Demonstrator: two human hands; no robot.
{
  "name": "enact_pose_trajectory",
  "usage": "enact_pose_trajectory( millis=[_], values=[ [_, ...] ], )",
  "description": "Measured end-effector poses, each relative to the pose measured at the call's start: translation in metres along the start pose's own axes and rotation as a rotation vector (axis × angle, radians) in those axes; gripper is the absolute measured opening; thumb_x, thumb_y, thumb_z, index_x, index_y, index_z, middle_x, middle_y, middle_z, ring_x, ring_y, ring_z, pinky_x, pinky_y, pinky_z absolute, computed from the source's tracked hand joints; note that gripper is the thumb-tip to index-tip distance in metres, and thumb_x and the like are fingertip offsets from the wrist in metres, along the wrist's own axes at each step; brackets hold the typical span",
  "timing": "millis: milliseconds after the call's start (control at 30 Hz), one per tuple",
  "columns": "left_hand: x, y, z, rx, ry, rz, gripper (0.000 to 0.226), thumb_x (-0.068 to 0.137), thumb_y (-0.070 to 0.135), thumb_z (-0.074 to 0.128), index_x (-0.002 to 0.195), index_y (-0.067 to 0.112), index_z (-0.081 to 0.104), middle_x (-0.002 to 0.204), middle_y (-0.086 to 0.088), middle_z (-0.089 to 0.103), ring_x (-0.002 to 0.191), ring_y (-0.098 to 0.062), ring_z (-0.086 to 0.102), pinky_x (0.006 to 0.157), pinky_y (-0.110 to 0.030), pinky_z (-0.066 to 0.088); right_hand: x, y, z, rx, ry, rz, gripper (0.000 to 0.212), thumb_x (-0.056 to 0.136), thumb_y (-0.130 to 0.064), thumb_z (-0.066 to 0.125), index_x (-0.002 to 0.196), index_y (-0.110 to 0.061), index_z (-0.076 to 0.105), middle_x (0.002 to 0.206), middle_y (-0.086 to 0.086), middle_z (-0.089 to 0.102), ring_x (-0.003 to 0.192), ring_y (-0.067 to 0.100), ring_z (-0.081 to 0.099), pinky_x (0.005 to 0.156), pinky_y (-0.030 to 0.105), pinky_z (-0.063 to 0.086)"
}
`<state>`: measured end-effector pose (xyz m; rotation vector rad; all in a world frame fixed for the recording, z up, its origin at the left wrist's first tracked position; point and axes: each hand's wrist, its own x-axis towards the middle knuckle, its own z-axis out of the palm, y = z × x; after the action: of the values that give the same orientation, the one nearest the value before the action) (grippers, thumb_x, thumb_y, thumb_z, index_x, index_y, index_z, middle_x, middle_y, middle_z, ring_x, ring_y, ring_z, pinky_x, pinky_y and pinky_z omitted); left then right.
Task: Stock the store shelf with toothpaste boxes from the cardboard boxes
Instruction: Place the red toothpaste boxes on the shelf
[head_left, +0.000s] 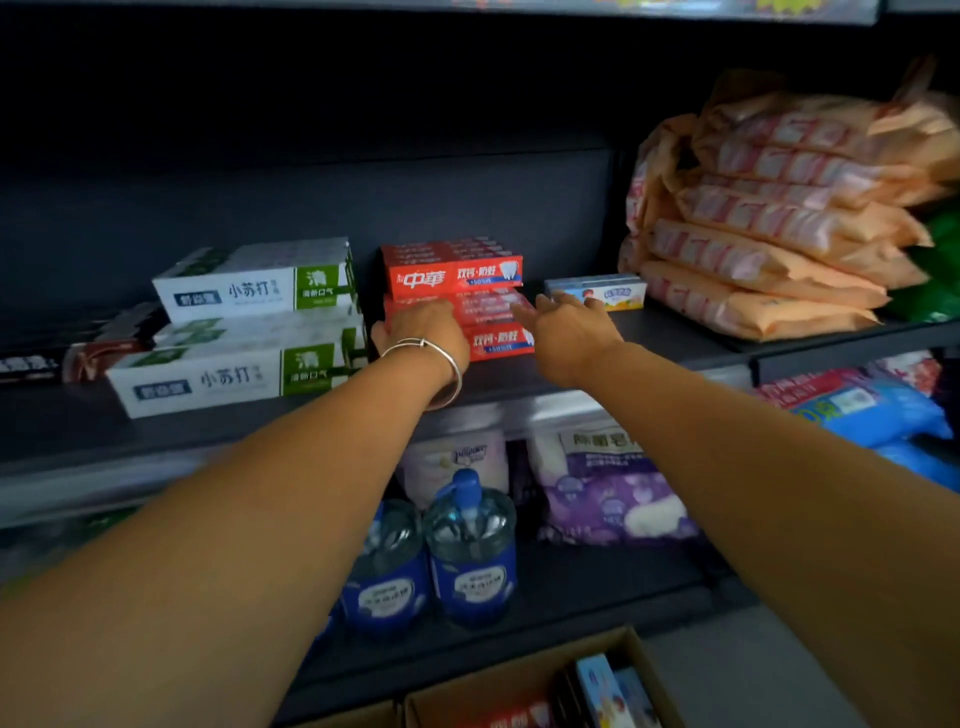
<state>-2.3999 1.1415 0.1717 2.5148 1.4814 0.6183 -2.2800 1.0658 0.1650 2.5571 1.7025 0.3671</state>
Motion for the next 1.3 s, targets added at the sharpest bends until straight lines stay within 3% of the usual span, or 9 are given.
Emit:
enact_pose_trajectory(
  millis=[200,367,633,800,933,1033,1100,1200,1300],
  values=[
    [-0.075,0.006,0.005,-0.003,-0.052,0.118,0.055,0.083,0.009,0.055,0.135,0.021,0.045,0.138,-0.007,0.048,0.130,-0.027,0.041,0.109,-0.037,0.027,-0.070,-0.006,0.011,0.028,-0.075,-0.022,0.065,0.096,-0.026,0.044,0.151,-0.026,0.008,0.156,0.003,0.018,0.145,0.025,0.011,0.112,0.048,0.018],
    [-0.126,-0.003,0.025,0.032,-0.147,0.182,0.067,0.084,0.011,0.060,0.144,0.018,0.031,0.151,-0.003,0.031,0.139,-0.023,0.029,0.115,-0.040,0.020,-0.124,-0.014,0.034,0.026,-0.141,-0.084,0.067,0.097,-0.029,0.044,0.152,-0.024,0.006,0.156,0.004,0.018,0.144,0.025,0.014,0.113,0.046,0.018],
    [-0.196,-0.036,0.094,0.094,-0.301,0.177,0.058,0.084,0.013,0.061,0.137,0.018,0.040,0.141,-0.005,0.044,0.129,-0.026,0.042,0.109,-0.038,0.028,-0.178,-0.032,0.110,0.031,-0.265,-0.178,0.069,0.096,-0.035,0.045,0.151,-0.022,0.006,0.154,0.006,0.021,0.141,0.027,0.021,0.111,0.047,0.024],
    [-0.221,-0.068,0.151,0.107,-0.442,0.146,0.064,0.086,0.012,0.062,0.143,0.020,0.033,0.145,-0.005,0.040,0.132,-0.027,0.039,0.113,-0.042,0.026,-0.196,-0.044,0.172,0.011,-0.415,-0.259,0.070,0.098,-0.033,0.044,0.152,-0.020,0.001,0.156,0.009,0.016,0.142,0.029,0.018,0.112,0.046,0.025],
    [-0.232,-0.095,0.201,0.114,-0.556,0.103,0.068,0.083,0.012,0.063,0.143,0.022,0.033,0.144,-0.004,0.042,0.132,-0.025,0.040,0.111,-0.039,0.030,-0.202,-0.055,0.225,0.077,-0.486,-0.275,0.066,0.096,-0.031,0.046,0.151,-0.021,0.010,0.155,0.007,0.021,0.141,0.028,0.021,0.111,0.044,0.023],
    [-0.237,-0.112,0.237,0.126,-0.601,0.101,0.055,0.082,0.016,0.064,0.133,0.024,0.045,0.134,-0.004,0.052,0.124,-0.026,0.048,0.102,-0.039,0.038,-0.199,-0.065,0.266,0.083,-0.514,-0.295,0.052,0.095,-0.031,0.047,0.143,-0.016,0.035,0.145,0.006,0.039,0.131,0.025,0.037,0.109,0.041,0.030],
    [-0.239,-0.121,0.258,0.174,-0.639,0.111,0.059,0.085,0.018,0.062,0.139,0.024,0.040,0.140,-0.005,0.046,0.128,-0.026,0.044,0.105,-0.038,0.036,-0.196,-0.072,0.294,0.081,-0.553,-0.306,0.041,0.095,-0.030,0.047,0.133,-0.016,0.049,0.138,0.006,0.048,0.126,0.024,0.043,0.108,0.038,0.035],
    [-0.243,-0.133,0.286,0.214,-0.713,0.087,0.068,0.086,0.018,0.061,0.146,0.024,0.028,0.150,-0.005,0.032,0.138,-0.026,0.029,0.112,-0.042,0.029,-0.193,-0.080,0.326,0.120,-0.593,-0.307,0.048,0.090,-0.030,0.057,0.134,-0.015,0.045,0.140,0.007,0.043,0.129,0.025,0.039,0.109,0.041,0.033],
    [-0.245,-0.142,0.311,0.201,-0.757,0.068,0.063,0.086,0.021,0.060,0.143,0.025,0.033,0.146,-0.004,0.035,0.135,-0.027,0.031,0.107,-0.044,0.028,-0.196,-0.086,0.347,0.180,-0.597,-0.320,0.057,0.087,-0.030,0.062,0.136,-0.013,0.039,0.139,0.008,0.039,0.128,0.024,0.035,0.108,0.038,0.030]
  ],
)
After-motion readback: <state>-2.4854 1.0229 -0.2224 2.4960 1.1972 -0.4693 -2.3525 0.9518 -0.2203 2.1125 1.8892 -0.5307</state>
